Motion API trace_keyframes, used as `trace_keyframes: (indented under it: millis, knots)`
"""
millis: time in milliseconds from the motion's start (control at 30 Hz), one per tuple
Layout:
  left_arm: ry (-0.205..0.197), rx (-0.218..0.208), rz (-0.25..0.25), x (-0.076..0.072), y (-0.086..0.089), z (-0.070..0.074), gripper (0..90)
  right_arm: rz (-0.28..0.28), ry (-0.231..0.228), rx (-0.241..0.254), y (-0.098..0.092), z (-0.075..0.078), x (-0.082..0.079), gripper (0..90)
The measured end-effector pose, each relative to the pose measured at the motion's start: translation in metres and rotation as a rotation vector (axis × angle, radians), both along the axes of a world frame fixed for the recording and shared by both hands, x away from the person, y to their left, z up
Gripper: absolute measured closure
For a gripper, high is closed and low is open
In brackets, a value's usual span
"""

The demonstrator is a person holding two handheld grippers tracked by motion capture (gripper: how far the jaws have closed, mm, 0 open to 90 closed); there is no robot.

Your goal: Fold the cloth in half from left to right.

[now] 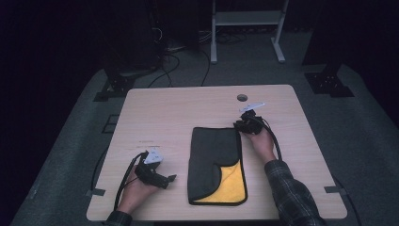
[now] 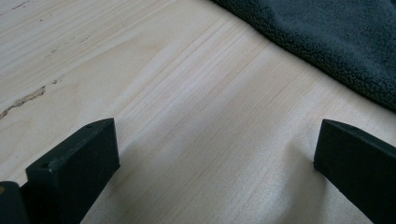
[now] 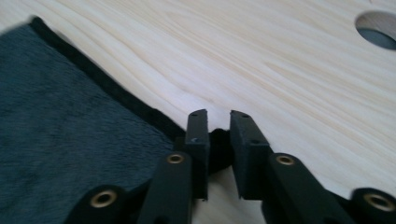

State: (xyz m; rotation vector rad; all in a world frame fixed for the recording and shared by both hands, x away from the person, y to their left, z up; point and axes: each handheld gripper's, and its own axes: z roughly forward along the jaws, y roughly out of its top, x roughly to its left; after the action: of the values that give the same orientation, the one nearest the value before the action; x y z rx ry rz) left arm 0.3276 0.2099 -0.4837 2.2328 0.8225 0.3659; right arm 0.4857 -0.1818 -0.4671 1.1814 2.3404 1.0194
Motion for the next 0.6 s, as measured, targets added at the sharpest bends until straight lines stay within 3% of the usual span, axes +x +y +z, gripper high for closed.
trace_keyframes:
  millis: [167, 267, 600]
  knots:
    - [0.000, 0.000, 0.000, 0.000, 0.000, 0.000, 0.0, -0.056, -0.034, -0.018, -0.008, 0.004, 0.000, 56.2]
    - [0.000, 0.000, 0.000, 0.000, 0.000, 0.000, 0.0, -0.058, -0.038, 0.007, -0.017, 0.011, -0.003, 56.2]
    - [0.002, 0.002, -0.001, 0.000, 0.000, 0.000, 0.0, 0.083, -0.038, 0.093, -0.017, 0.032, -0.039, 55.6]
